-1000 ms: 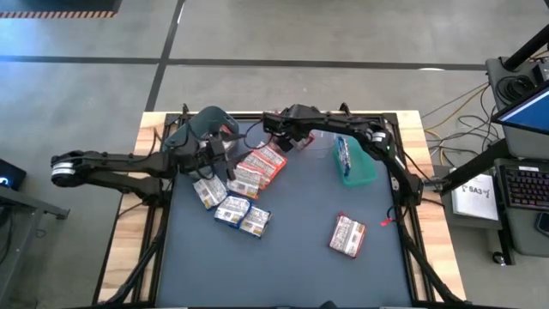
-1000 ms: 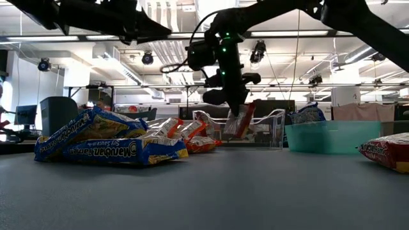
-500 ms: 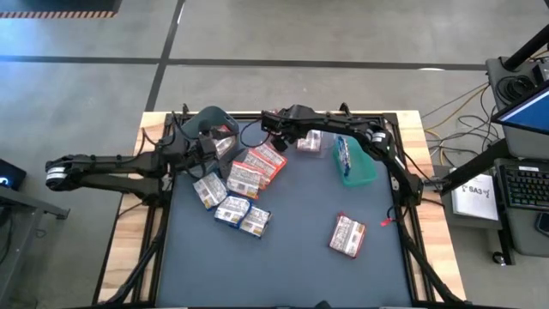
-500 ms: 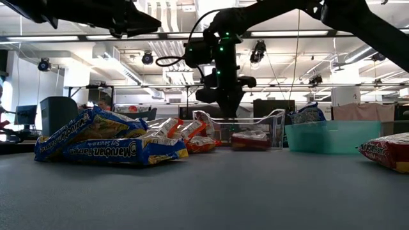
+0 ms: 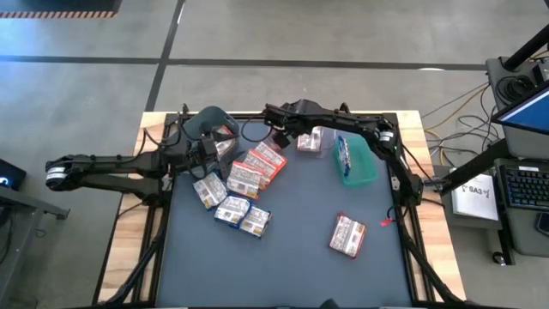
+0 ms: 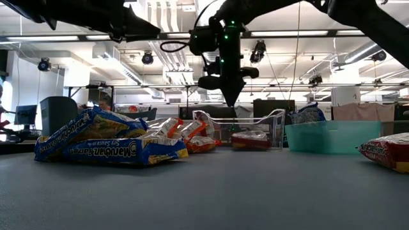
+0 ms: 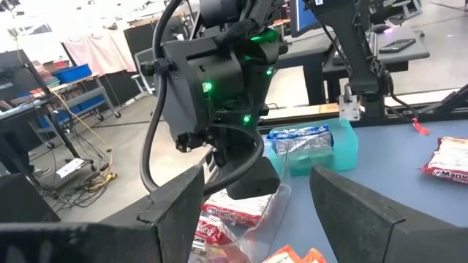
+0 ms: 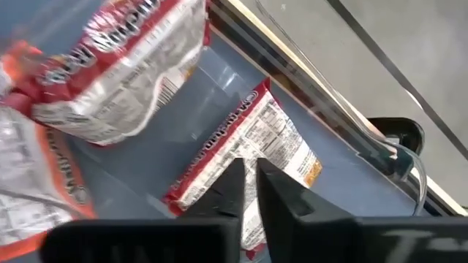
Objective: Sort Maruchan noodles
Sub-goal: Put the orange noodle pack into the gray bin
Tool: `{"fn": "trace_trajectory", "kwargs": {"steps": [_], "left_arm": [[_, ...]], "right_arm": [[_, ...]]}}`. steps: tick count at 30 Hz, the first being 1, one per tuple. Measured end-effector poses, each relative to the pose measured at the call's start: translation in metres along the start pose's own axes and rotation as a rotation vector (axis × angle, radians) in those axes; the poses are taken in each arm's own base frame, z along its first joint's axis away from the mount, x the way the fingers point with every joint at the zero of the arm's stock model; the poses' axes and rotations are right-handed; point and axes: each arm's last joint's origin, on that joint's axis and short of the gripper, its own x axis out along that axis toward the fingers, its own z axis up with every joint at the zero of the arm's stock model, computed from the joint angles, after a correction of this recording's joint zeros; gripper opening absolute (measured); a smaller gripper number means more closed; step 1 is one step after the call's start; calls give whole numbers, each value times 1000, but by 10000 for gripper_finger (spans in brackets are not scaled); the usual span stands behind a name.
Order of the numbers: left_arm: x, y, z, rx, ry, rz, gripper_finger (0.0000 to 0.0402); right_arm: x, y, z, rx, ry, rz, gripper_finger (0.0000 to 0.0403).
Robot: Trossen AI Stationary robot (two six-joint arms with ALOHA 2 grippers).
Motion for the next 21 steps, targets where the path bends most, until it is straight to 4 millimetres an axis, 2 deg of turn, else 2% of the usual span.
{"fn": "trace_trajectory", "kwargs": {"steps": [5,10,15,21], "left_arm": [[0,-1,-3,-3,28,-7,233],[0,-1,-5,2,50,-13,233],[2,-3,-7,-13,67,-25,233],[9,-7,-15,-97,117,-34,233]], "right_arm": [[4,-3,-4,-26,11,-31,10],[-23,5,-21,-105,-96,45,9],[-44,20,-53,-184,-279,285,9],[-51,28,-110,-297,-539,562,8]]}}
